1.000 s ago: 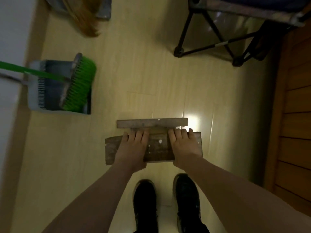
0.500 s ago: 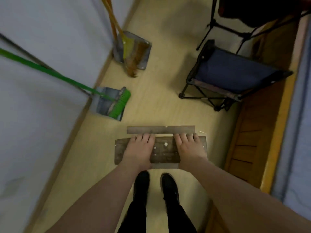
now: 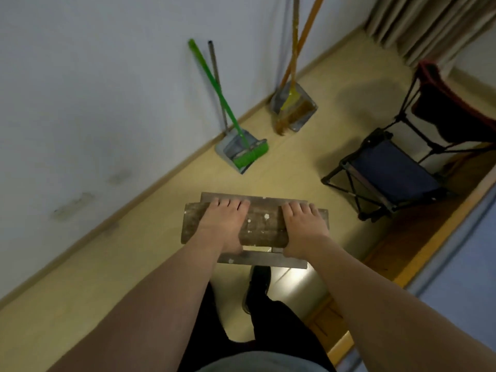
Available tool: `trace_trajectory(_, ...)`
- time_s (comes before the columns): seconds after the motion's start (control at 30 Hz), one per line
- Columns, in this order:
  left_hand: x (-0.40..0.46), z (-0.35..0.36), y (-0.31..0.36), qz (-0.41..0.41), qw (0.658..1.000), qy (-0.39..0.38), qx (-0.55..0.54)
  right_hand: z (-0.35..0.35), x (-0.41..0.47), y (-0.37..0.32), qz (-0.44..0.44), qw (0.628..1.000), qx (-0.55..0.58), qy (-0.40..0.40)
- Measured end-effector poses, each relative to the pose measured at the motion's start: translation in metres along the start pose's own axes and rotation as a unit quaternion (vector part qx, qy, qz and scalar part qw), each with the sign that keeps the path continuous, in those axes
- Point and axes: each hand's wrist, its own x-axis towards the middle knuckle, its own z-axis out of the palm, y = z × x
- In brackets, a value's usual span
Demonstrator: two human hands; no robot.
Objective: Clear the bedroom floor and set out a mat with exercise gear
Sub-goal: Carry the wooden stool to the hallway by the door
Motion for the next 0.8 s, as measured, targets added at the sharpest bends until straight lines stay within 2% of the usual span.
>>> trace_trajectory(0.17,-0.099,0.057,-0.044,-0.115,0.988,-0.016,-0.098,0.001,-0.009,-0.094,-0.114,0.990,-0.072,-0.033)
trace_trajectory(0.33,-0.221,0.122,-0.094,-0.209,0.961,-0.005,-0.182,0.010,-0.029,-0.220,-0.235,0.959,-0.152,-0.037)
trace_trajectory(0.5,-0.368,0.194,-0.133,-0.310,0.924,0.031,-0.223,0.036,-0.075,-0.370,-0.348,0.910,-0.224,-0.019)
trace_trajectory(0.73,-0.562,0.269,-0.188,-0.435,0.859,0.069,-0.260,0.059,-0.143,-0.572,-0.497,0.821,-0.281,-0.009)
trace_trajectory(0.8,-0.606,0.292,-0.197,-0.477,0.831,0.079,-0.275,0.069,-0.158,-0.627,-0.536,0.790,-0.297,-0.006)
